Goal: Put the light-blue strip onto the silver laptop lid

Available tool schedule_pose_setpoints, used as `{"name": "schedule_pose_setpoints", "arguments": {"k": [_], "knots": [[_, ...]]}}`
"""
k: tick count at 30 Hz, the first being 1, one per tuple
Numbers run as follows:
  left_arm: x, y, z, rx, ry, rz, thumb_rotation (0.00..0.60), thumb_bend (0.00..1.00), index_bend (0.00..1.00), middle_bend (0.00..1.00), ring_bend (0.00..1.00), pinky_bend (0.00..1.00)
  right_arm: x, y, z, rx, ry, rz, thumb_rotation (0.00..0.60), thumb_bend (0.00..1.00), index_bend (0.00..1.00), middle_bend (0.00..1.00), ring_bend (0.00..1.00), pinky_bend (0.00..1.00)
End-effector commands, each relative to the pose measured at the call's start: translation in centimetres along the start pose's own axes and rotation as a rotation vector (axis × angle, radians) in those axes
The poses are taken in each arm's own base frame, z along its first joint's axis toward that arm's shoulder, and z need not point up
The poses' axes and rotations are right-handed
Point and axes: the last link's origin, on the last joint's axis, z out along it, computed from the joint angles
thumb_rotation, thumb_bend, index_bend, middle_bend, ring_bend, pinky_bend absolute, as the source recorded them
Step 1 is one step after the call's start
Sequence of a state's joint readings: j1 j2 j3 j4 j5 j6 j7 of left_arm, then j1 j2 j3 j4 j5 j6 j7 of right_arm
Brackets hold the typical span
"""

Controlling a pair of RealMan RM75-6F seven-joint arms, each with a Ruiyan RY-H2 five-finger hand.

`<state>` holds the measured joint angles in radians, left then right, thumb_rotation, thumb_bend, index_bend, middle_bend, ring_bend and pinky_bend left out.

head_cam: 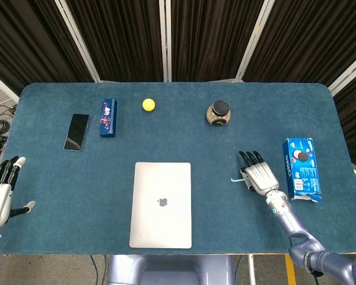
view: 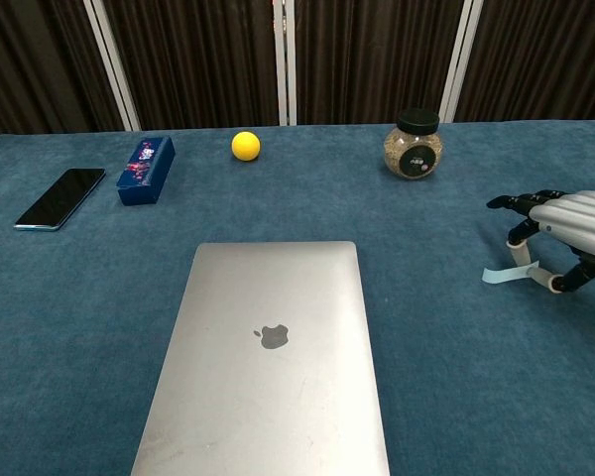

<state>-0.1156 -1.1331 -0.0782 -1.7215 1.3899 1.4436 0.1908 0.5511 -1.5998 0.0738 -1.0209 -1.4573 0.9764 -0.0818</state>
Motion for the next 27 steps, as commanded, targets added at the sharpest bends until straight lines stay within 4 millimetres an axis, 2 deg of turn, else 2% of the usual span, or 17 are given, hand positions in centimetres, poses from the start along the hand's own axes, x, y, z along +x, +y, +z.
{"name": "schedule_pose_setpoints", "arguments": {"k": [1, 5, 9, 18, 25, 27], "knots": [[0.0, 0.0, 0.0, -0.001, 0.000, -0.001, 0.600, 0.00, 0.00, 0.00, 0.00, 0.00, 0.4, -0.3, 0.1, 0.013, 0.017, -0.005, 0.600, 0.43, 0.64, 0.00, 0.00, 0.00], [0.1, 0.1, 0.0, -0.002, 0.001, -0.006, 0.600, 0.00, 0.00, 0.00, 0.00, 0.00, 1.5, -1.1, 0.5, 0.051, 0.050, -0.021, 0.600, 0.43, 0.64, 0.00, 0.00, 0.00], [0.2, 0.1, 0.0, -0.004, 0.001, -0.012, 0.600, 0.00, 0.00, 0.00, 0.00, 0.00, 2.9, -3.0, 1.3, 0.118, 0.082, -0.061, 0.600, 0.43, 0.64, 0.00, 0.00, 0.00], [0.6, -0.2, 0.1, -0.004, -0.001, -0.040, 0.600, 0.00, 0.00, 0.00, 0.00, 0.00, 6.6, -10.4, 4.3, 0.319, 0.143, -0.211, 0.600, 0.43, 0.64, 0.00, 0.00, 0.00], [0.8, -0.7, 0.3, 0.003, -0.009, -0.068, 0.600, 0.00, 0.00, 0.00, 0.00, 0.00, 8.8, -16.0, 5.9, 0.484, 0.211, -0.206, 0.600, 0.43, 0.67, 0.00, 0.00, 0.00], [0.9, -0.8, 0.4, 0.001, -0.013, -0.071, 0.600, 0.00, 0.00, 0.00, 0.00, 0.00, 8.9, -16.9, 6.1, 0.536, 0.215, -0.207, 0.600, 0.43, 0.68, 0.00, 0.00, 0.00]]}}
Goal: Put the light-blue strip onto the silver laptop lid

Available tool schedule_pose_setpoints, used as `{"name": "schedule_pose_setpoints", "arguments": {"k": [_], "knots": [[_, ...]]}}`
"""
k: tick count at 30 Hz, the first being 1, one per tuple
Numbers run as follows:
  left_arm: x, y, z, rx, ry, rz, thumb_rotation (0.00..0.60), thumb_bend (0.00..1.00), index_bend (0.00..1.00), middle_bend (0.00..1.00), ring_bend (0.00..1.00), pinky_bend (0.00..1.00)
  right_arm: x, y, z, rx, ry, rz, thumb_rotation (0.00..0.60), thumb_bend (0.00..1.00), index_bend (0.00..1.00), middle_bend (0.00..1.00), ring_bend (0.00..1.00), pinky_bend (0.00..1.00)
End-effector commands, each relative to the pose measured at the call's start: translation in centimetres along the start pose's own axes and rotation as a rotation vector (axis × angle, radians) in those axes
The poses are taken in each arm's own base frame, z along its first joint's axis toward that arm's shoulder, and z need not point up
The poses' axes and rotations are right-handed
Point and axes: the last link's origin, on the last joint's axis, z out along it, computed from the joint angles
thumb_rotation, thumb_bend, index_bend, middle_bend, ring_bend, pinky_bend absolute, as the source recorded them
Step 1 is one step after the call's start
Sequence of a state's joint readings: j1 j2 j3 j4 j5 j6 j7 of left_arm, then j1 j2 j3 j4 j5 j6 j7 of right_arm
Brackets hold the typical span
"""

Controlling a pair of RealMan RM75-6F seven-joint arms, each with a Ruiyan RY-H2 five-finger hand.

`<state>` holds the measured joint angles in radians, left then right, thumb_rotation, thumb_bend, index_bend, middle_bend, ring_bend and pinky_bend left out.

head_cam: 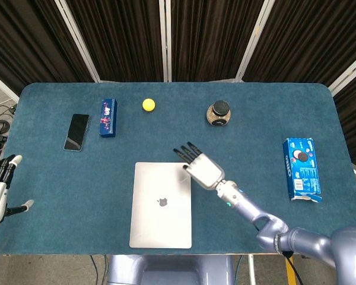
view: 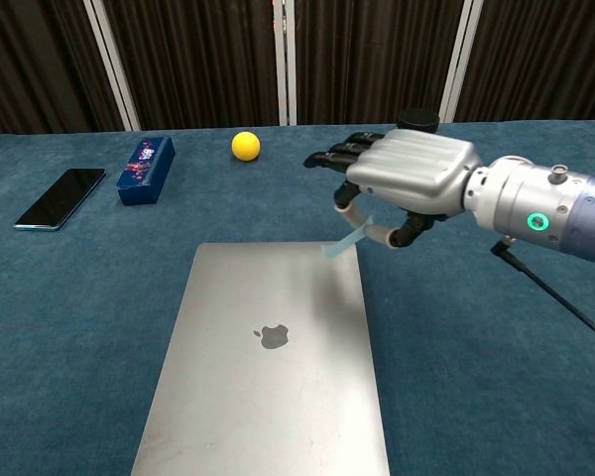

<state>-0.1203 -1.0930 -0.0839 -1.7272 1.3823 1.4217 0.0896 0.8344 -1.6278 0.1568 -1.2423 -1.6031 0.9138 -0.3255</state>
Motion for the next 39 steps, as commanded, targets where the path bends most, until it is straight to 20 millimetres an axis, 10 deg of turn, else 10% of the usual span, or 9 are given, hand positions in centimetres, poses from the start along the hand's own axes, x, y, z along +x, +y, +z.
{"name": "schedule_pose_setpoints", "arguments": {"k": [1, 26, 33, 39], "knots": [[0.1, -0.1, 0.1, -0.002, -0.005, -0.004, 0.600, 0.00, 0.00, 0.00, 0.00, 0.00, 0.8, -2.1, 1.8, 0.130, 0.031, 0.015, 0.600, 0.43, 0.68, 0.00, 0.00, 0.00], [0.0, -0.4, 0.6, -0.001, -0.030, -0.020, 0.600, 0.00, 0.00, 0.00, 0.00, 0.00, 0.0, -8.3, 5.9, 0.503, 0.128, -0.079, 0.600, 0.33, 0.65, 0.00, 0.00, 0.00], [0.1, -0.5, 0.6, -0.001, -0.032, -0.020, 0.600, 0.00, 0.00, 0.00, 0.00, 0.00, -1.0, -7.2, 5.2, 0.499, 0.121, -0.134, 0.600, 0.00, 0.19, 0.00, 0.00, 0.00], [-0.1, -0.3, 0.6, -0.006, -0.037, -0.017, 0.600, 0.00, 0.00, 0.00, 0.00, 0.00, -0.9, -5.4, 3.8, 0.498, 0.141, -0.188, 0.600, 0.00, 0.15, 0.00, 0.00, 0.00]]}}
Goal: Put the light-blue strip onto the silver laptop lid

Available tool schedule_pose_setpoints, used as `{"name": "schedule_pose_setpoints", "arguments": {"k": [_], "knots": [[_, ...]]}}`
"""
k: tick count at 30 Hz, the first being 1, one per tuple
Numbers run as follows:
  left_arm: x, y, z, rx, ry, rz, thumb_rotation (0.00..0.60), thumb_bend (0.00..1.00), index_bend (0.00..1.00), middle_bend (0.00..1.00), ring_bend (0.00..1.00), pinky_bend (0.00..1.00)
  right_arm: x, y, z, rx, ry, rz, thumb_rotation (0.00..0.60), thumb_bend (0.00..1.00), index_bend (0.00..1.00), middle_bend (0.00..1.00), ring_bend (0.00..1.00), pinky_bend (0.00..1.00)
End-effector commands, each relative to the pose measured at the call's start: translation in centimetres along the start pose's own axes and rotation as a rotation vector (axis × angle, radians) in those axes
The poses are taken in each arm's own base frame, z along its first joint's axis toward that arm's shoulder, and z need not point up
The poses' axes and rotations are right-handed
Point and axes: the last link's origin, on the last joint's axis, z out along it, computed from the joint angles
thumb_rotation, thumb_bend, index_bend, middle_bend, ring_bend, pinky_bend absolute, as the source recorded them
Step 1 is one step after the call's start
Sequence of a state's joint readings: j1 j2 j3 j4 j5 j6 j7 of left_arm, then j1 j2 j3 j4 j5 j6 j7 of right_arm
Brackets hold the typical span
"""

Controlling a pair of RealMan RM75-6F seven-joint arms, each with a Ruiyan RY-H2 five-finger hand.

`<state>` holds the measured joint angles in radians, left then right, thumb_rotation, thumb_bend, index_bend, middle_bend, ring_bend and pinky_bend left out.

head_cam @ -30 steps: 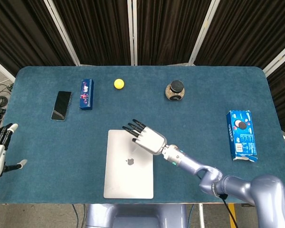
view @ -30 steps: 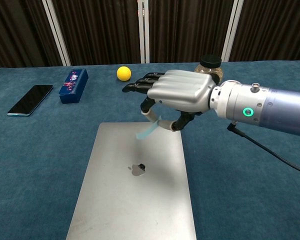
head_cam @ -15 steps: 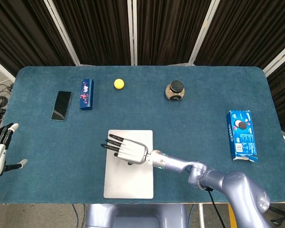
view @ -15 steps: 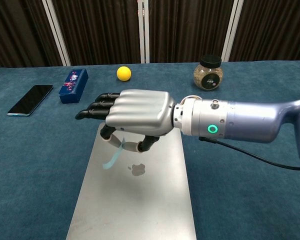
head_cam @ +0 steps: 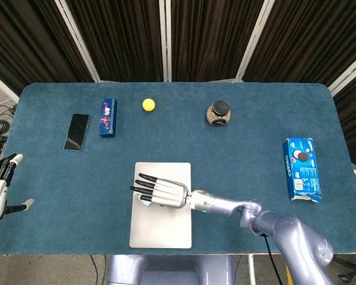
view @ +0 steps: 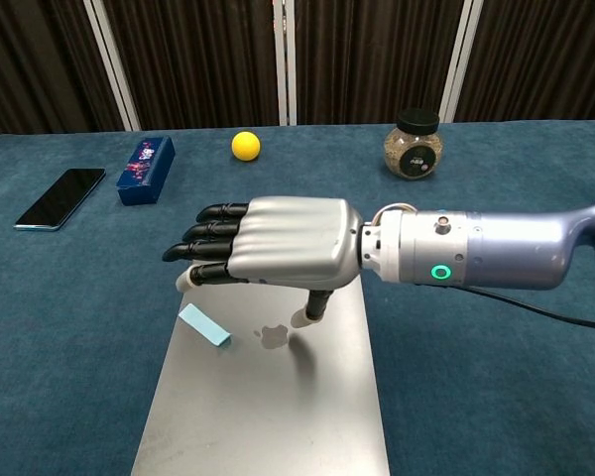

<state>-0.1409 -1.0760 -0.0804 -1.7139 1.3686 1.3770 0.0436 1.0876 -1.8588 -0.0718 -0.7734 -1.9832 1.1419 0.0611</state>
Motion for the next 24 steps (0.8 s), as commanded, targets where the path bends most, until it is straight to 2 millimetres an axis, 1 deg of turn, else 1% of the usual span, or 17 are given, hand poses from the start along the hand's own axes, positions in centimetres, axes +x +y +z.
{"name": "schedule_pose_setpoints", "arguments": {"k": [1, 3, 6, 11, 13, 15, 17, 18, 19, 23, 24], "knots": [[-0.1, 0.1, 0.0, -0.003, 0.000, 0.002, 0.600, 0.00, 0.00, 0.00, 0.00, 0.00, 0.1, 0.6, -1.3, -0.002, 0.002, -0.028, 0.600, 0.00, 0.15, 0.00, 0.00, 0.00], [-0.1, 0.2, -0.1, -0.004, 0.001, 0.005, 0.600, 0.00, 0.00, 0.00, 0.00, 0.00, 0.3, 1.0, -2.1, -0.011, 0.007, -0.036, 0.600, 0.00, 0.15, 0.00, 0.00, 0.00], [-0.2, 0.3, -0.2, -0.005, 0.001, 0.007, 0.600, 0.00, 0.00, 0.00, 0.00, 0.00, 0.8, 1.9, -3.8, -0.038, 0.019, -0.045, 0.600, 0.00, 0.15, 0.00, 0.00, 0.00], [-0.2, 0.3, -0.2, -0.005, 0.002, 0.009, 0.600, 0.00, 0.00, 0.00, 0.00, 0.00, 1.9, 3.5, -7.5, -0.134, 0.051, -0.045, 0.600, 0.00, 0.13, 0.00, 0.00, 0.00], [-0.2, 0.3, -0.3, -0.008, 0.000, 0.012, 0.600, 0.00, 0.00, 0.00, 0.00, 0.00, 2.3, 4.3, -9.8, -0.212, 0.056, -0.026, 0.600, 0.00, 0.09, 0.00, 0.00, 0.00], [-0.3, 0.4, -0.3, -0.016, -0.005, 0.015, 0.600, 0.00, 0.00, 0.00, 0.00, 0.00, 2.9, 5.2, -12.6, -0.323, 0.054, 0.006, 0.600, 0.00, 0.05, 0.00, 0.00, 0.00], [-0.3, 0.5, -0.2, -0.022, -0.007, 0.017, 0.600, 0.00, 0.00, 0.00, 0.00, 0.00, 3.2, 5.6, -14.6, -0.398, 0.050, 0.026, 0.600, 0.00, 0.01, 0.00, 0.00, 0.00], [-0.3, 0.6, -0.2, -0.027, -0.008, 0.019, 0.600, 0.00, 0.00, 0.00, 0.00, 0.00, 3.3, 5.9, -16.0, -0.452, 0.043, 0.040, 0.600, 0.00, 0.00, 0.00, 0.00, 0.00], [-0.3, 0.7, 0.0, -0.034, -0.010, 0.024, 0.600, 0.00, 0.00, 0.00, 0.00, 0.00, 3.6, 5.9, -17.9, -0.521, 0.029, 0.063, 0.600, 0.00, 0.00, 0.00, 0.00, 0.00], [-0.6, 1.0, 0.5, -0.054, -0.021, 0.039, 0.600, 0.00, 0.00, 0.00, 0.00, 0.00, 4.5, 5.4, -22.9, -0.710, -0.001, 0.156, 0.600, 0.00, 0.00, 0.00, 0.00, 0.00], [-0.7, 1.0, 0.6, -0.059, -0.024, 0.042, 0.600, 0.00, 0.00, 0.00, 0.00, 0.00, 4.6, 5.2, -23.7, -0.739, -0.008, 0.173, 0.600, 0.00, 0.00, 0.00, 0.00, 0.00]]}}
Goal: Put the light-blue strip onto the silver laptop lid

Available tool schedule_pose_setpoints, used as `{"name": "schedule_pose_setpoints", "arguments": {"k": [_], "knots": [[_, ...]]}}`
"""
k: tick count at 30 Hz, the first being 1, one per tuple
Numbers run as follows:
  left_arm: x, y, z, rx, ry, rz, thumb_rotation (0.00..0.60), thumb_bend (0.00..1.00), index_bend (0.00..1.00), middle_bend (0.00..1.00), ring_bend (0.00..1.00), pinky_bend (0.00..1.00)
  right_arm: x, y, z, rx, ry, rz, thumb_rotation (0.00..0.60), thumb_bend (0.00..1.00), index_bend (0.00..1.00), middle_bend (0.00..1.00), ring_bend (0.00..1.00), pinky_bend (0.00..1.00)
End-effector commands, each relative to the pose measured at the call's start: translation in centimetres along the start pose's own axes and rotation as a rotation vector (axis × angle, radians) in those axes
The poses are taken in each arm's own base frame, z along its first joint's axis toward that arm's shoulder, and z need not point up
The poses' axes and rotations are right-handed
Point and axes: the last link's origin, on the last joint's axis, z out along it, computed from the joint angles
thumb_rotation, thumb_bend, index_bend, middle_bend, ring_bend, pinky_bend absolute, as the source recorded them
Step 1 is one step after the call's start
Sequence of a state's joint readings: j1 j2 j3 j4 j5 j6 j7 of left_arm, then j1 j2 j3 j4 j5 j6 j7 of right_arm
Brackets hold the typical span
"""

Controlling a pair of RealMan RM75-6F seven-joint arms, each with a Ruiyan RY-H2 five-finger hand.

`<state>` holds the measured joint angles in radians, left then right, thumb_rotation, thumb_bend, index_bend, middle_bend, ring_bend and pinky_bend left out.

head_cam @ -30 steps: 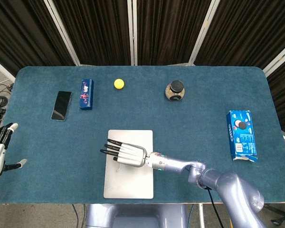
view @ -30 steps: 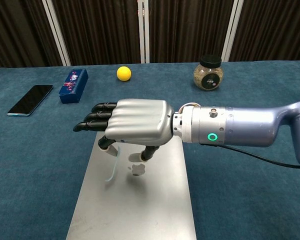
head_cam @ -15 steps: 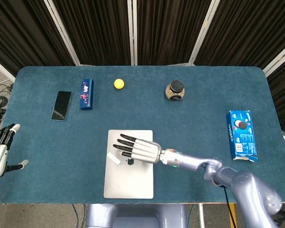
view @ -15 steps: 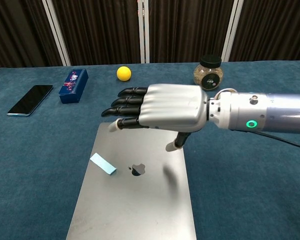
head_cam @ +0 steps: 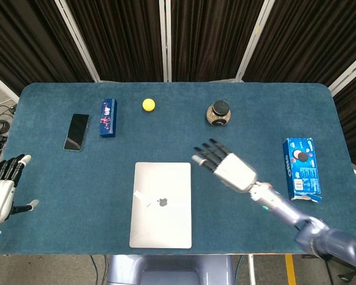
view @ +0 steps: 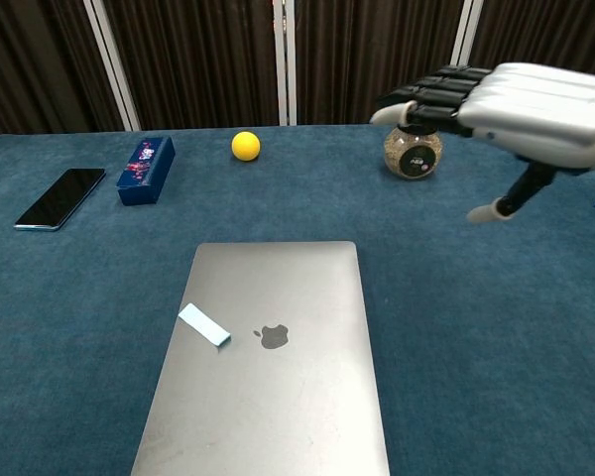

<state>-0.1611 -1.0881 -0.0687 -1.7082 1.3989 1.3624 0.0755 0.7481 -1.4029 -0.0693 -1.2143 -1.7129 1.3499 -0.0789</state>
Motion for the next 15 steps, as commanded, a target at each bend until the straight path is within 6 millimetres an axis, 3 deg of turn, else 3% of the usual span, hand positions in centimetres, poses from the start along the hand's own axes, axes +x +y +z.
{"name": "schedule_pose_setpoints", "arguments": {"k": [1, 10, 15], "knots": [[-0.3, 0.3, 0.4, -0.021, -0.014, 0.016, 0.600, 0.00, 0.00, 0.00, 0.00, 0.00, 1.3, 2.9, -6.2, -0.265, -0.058, 0.085, 0.600, 0.00, 0.00, 0.00, 0.00, 0.00], [-1.1, 3.0, 1.8, -0.155, -0.069, 0.054, 0.600, 0.02, 0.00, 0.00, 0.00, 0.00, 2.1, 3.7, -14.3, -0.550, -0.161, 0.185, 0.600, 0.00, 0.00, 0.00, 0.00, 0.00], [-1.5, 5.8, 2.8, -0.296, -0.101, 0.044, 0.600, 0.39, 0.06, 0.00, 0.00, 0.00, 2.2, 2.6, -16.5, -0.632, -0.152, 0.255, 0.600, 0.00, 0.00, 0.00, 0.00, 0.00]]}}
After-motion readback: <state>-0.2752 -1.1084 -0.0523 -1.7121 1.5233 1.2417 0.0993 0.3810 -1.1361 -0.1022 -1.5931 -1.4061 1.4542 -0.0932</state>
